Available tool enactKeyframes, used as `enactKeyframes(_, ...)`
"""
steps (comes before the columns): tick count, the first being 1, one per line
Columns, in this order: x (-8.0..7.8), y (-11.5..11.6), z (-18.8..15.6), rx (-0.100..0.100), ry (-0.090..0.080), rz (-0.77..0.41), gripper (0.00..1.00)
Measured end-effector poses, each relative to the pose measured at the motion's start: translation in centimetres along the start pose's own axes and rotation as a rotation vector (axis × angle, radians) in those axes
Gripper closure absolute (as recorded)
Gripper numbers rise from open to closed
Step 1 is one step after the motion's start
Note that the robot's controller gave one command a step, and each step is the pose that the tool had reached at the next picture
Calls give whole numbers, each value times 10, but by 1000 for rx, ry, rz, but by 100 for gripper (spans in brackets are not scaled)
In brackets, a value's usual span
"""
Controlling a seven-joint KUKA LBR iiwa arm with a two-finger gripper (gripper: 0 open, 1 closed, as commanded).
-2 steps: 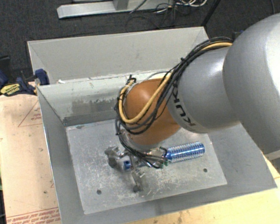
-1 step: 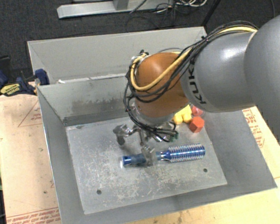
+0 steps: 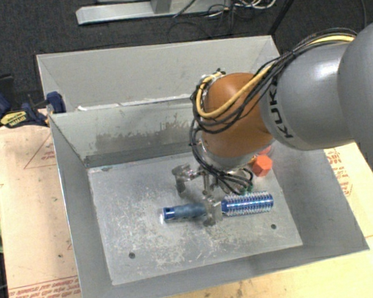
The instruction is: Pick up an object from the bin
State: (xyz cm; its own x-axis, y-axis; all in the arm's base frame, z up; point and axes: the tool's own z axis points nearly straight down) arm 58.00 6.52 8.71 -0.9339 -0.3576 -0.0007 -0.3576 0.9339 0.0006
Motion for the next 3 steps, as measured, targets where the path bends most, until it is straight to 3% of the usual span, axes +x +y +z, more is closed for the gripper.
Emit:
enactKeyframes(1, 0, 1, 0, -1, 0, 1, 100)
enactKeyframes(2, -6, -15, -97, 3, -11, -27, 100)
enactKeyframes(3, 1, -9, -188, 3, -12, -16, 100)
